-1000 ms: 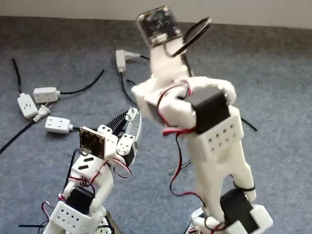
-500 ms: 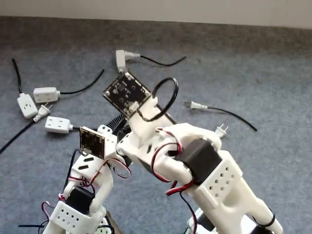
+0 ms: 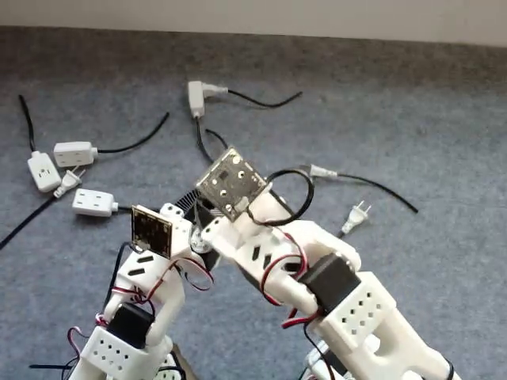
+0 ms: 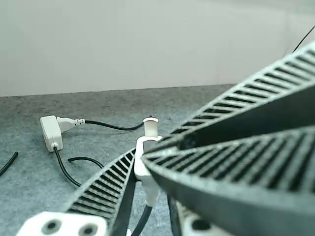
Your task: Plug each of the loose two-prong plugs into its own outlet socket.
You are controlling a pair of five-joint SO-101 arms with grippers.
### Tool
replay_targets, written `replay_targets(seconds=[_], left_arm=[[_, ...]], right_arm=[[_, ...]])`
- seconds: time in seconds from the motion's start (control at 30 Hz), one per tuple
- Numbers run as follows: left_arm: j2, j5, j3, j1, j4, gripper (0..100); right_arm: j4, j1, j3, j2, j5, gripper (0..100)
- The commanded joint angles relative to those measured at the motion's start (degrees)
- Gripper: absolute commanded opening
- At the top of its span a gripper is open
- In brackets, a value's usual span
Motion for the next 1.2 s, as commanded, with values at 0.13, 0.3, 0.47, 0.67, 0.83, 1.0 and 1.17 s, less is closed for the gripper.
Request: replay_targets(seconds=[0.13,0.3,0.47,0.67,0.83,1.0,1.17], left_arm=[[-1.01,0.18,1.01,0.40,0.09,1],[-1.10,0.18,1.01,0.40,0.09,1],[-1.01,0.18,1.01,0.40,0.09,1],[-1.01,0.09,1.01,0.40,0.09,1],[-1.01,0.09,1.01,0.40,0.09,1],[-1.01,0.09,1.01,0.40,0.09,1],[-0.92,0.09,1.01,0.40,0.09,1]], right_arm=[[-10.77,10.33,5.67,2.59,0.88,0.7],[-19.21,16.92,8.31,11.82,0.88,0.7],[-24.57,20.70,8.13,20.35,0.88,0.7],[-21.14,20.97,4.70,18.33,0.62,0.7],[-9.63,20.62,-2.95,8.92,0.53,0.7],[-1.71,17.63,-7.34,-1.63,0.53,0.7],[-1.71,12.44,-6.02,-5.14,0.79,0.7]])
